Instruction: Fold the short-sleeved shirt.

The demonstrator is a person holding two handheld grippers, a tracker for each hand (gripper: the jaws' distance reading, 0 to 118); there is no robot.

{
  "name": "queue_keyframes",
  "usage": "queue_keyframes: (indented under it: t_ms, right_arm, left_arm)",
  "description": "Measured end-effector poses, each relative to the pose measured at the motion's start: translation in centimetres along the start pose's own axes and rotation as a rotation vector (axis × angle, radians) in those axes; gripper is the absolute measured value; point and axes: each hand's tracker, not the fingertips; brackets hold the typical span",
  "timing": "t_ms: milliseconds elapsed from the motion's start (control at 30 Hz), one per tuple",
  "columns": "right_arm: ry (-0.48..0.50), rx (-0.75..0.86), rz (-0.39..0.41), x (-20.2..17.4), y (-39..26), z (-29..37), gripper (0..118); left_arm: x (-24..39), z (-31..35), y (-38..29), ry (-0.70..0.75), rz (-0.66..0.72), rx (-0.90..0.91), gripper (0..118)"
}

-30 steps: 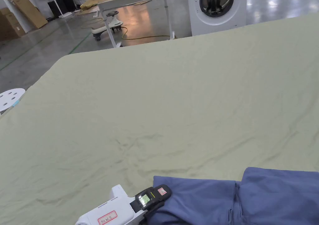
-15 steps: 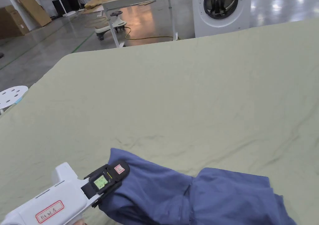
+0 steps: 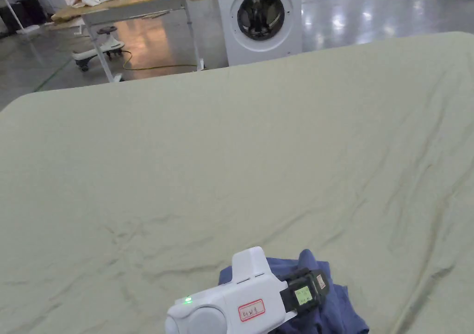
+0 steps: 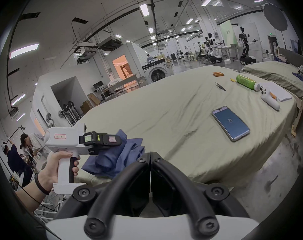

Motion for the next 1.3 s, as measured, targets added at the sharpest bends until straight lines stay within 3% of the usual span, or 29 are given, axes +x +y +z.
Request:
queue_keyframes:
  t_ms: [67,133,200,233,267,300,433,500,567,633,667,700,733,767,800,867,933,1000,1067,1133,1167,1267,1300]
  right_arm:
    - [-0.009,-0.002,-0.012,0.4,-0.2,-0.1,0]
    - [-0.009,-0.003,-0.018,0.6,-0.3,-0.1,0]
    - [-0.004,-0.005,-0.023,0.7,-0.4,-0.3,0]
    - [0.000,-0.007,-0.024,0.7,-0.4,-0.4,0]
    - [0.002,-0.010,-0.024,0.7,-0.4,-0.5,0]
    - [0.004,-0.013,-0.023,0.7,-0.4,-0.6,0]
    - [0.005,-0.022,-0.014,0.3,-0.4,-0.8,0]
    - [0.007,-0.025,-0.009,0.1,-0.5,-0.8,0]
    - [0.010,-0.035,-0.005,0.0,-0.6,-0.9,0]
    - [0.016,-0.053,0.001,-0.2,-0.7,-1.4,0]
    - [0.023,-0.068,0.006,-0.3,-0.7,-1.9,0]
    - [0.035,-0.093,0.025,-0.5,-0.4,-2.8,0]
    - [0.041,-0.119,0.065,-1.0,0.0,-3.7,0]
    - [0.055,-0.136,0.102,-1.4,0.4,-4.6,0]
    - [0.099,-0.145,0.156,-2.2,1.0,-5.9,0]
    - [0.166,-0.177,0.196,-3.5,2.0,-8.6,0]
    - [0.166,-0.262,0.199,-4.7,2.8,-12.3,0]
    - [0.177,-0.311,0.258,-5.3,2.8,-15.8,0]
    - [0.129,-0.368,0.362,-5.8,2.2,-18.7,0]
    - [0.036,-0.533,0.445,-5.6,0.4,-21.6,0]
    - [0.040,-0.611,0.437,-5.2,-0.5,-22.6,0]
    - [0.048,-0.545,0.306,-4.8,0.4,-21.9,0]
    - [0.048,-0.552,0.300,-4.8,0.6,-21.9,0]
  left_arm:
    - [0.4,1.3,0.4,-0.043,-0.006,0.029,60]
    - [0.4,3.2,1.1,-0.082,-0.024,0.097,59]
    - [0.0,4.1,1.4,-0.087,-0.013,0.137,48]
    - [-0.2,4.0,1.4,-0.085,-0.008,0.135,36]
    - [-0.2,3.4,1.2,-0.079,-0.004,0.132,16]
    - [-0.4,2.4,0.7,-0.073,0.008,0.121,7]
    - [0.1,-2.8,-2.0,-0.121,0.013,-0.063,4]
    - [0.5,-5.0,-3.2,-0.013,-0.043,-0.130,3]
    - [0.8,-5.7,-3.6,0.010,-0.113,-0.116,3]
    - [0.8,-4.3,-2.4,-0.019,-0.060,-0.103,3]
    - [0.9,-3.3,-1.9,-0.058,-0.036,-0.077,7]
    - [0.8,-1.7,-1.2,-0.088,-0.039,-0.027,20]
    - [0.6,-0.4,-0.6,-0.085,-0.053,0.011,40]
    - [0.3,1.0,0.0,-0.078,-0.066,0.042,72]
    - [-0.2,2.9,0.6,-0.052,-0.081,0.072,83]
    - [-1.4,6.0,1.4,-0.020,-0.079,0.134,85]
    - [-3.0,8.8,1.6,0.020,-0.058,0.182,86]
    - [-4.9,10.4,1.7,0.026,-0.015,0.180,86]
    - [-6.8,11.3,1.5,0.035,0.033,0.165,87]
    - [-8.4,11.8,1.0,0.055,0.075,0.153,88]
    - [-8.9,11.9,0.8,0.056,0.081,0.151,88]
    - [-10.6,11.2,0.2,0.006,0.162,0.144,88]
    - [-11.2,10.6,0.1,-0.029,0.206,0.138,88]
